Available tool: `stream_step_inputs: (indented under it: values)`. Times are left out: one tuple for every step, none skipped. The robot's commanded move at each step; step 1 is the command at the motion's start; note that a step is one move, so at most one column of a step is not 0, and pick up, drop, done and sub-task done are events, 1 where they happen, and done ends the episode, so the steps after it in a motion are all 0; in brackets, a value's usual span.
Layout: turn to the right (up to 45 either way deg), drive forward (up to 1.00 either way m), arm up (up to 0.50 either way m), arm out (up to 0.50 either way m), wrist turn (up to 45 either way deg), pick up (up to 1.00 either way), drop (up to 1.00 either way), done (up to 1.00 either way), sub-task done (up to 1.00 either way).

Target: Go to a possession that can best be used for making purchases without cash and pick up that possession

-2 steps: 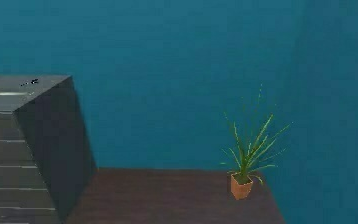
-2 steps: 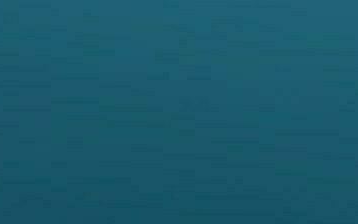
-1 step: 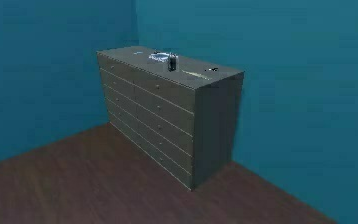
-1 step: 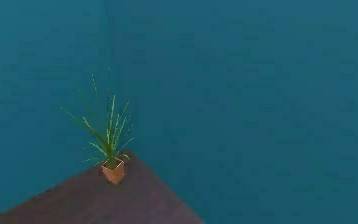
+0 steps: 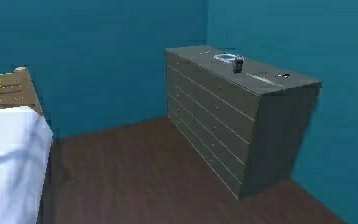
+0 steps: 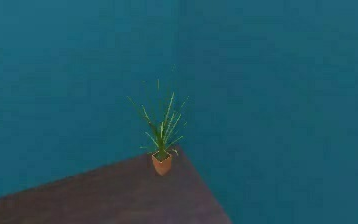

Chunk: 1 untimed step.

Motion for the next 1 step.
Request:
stream_step_inputs:
  values:
    - [0.0, 1.0, 0.0, 0.0, 0.0, 0.0, 0.0, 0.0, 0.0]
